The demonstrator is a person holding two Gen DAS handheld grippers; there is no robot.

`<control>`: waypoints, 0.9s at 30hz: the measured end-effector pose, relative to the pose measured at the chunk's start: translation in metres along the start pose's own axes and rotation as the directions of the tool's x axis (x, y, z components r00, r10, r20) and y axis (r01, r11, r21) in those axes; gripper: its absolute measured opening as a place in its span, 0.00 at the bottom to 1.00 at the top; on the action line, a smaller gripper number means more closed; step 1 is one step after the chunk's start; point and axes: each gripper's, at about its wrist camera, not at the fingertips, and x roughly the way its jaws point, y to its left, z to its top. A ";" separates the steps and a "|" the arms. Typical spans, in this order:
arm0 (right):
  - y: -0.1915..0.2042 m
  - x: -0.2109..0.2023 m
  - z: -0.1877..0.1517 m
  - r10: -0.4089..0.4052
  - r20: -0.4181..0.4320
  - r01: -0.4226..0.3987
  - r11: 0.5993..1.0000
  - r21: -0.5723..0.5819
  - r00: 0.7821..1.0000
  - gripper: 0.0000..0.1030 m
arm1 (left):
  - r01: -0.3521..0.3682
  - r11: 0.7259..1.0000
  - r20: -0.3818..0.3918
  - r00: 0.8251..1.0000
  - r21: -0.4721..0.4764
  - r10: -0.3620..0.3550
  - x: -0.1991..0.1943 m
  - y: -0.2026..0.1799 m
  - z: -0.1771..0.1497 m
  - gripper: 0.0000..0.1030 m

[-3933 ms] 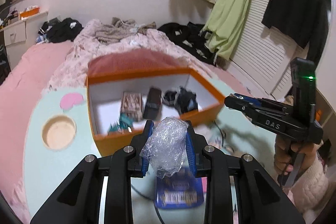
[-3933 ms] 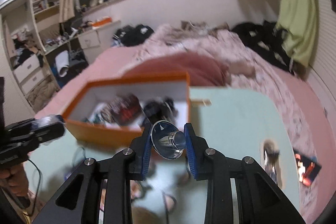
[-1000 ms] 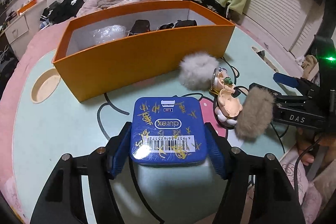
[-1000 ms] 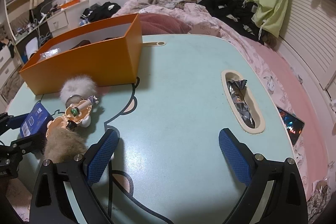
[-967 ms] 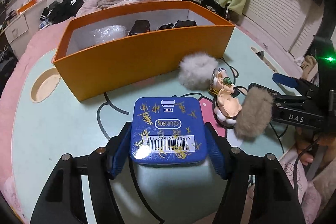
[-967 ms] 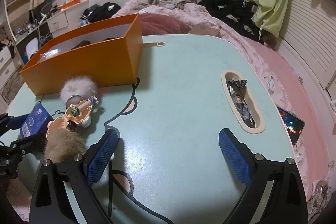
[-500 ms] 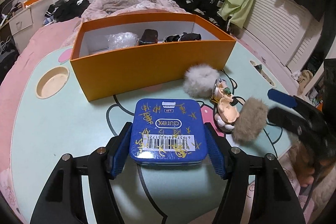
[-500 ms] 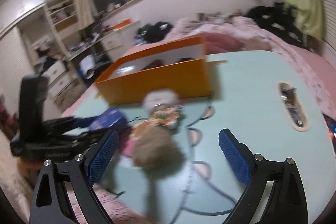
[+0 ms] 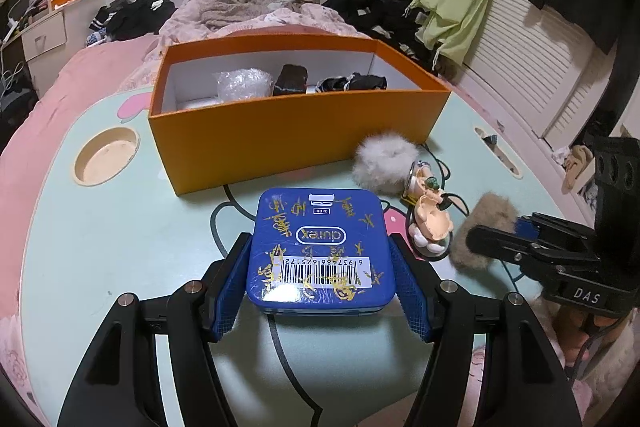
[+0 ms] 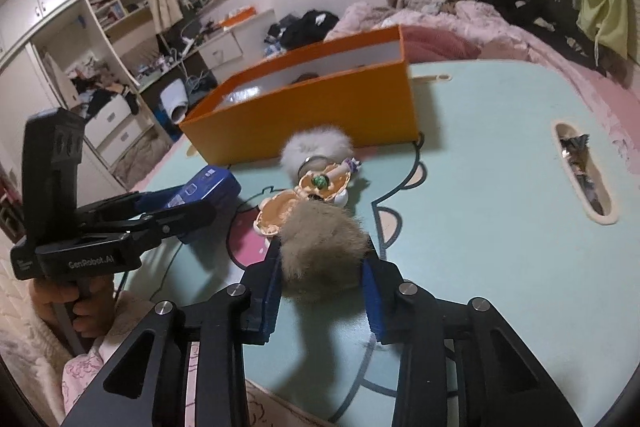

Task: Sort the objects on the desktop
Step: 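Grasp the brown fluffy ball with the right tool while the left tool holds the tin, then lower the blue tin and brown ball into the orange box, opening both tools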

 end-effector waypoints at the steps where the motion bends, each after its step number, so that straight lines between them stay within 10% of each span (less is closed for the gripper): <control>1: -0.002 -0.005 -0.001 -0.002 0.015 0.002 1.000 -0.001 1.000 0.33 | 0.004 1.000 0.009 1.000 -0.001 -0.004 -0.003 0.000 0.000 0.64; 27: 0.020 0.028 0.128 -0.064 0.153 0.085 0.987 -0.135 0.986 0.33 | -0.039 0.999 0.224 0.974 -0.007 0.040 -0.014 0.030 0.108 0.65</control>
